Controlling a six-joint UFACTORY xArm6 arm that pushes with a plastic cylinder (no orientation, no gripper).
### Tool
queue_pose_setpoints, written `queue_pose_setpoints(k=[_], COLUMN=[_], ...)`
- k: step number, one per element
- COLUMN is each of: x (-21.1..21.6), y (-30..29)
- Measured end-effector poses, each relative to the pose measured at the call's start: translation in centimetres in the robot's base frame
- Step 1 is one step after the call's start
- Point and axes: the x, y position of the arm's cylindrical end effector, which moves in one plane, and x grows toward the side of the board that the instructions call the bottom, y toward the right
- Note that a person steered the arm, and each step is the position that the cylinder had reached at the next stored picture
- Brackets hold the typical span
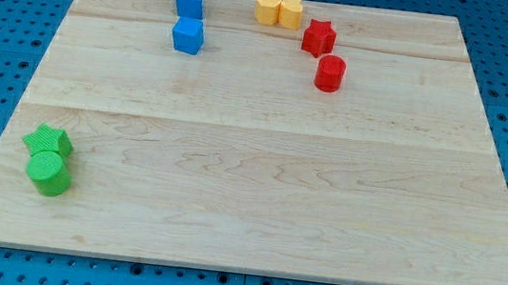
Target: Place the blue cube parallel to the left of the red circle
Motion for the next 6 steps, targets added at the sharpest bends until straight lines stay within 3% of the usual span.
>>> queue_pose_setpoints(k=[2,3,4,6], x=[1.4,1.1,0.6,4.6], y=[0.3,-5.4,-7.2,-5.2])
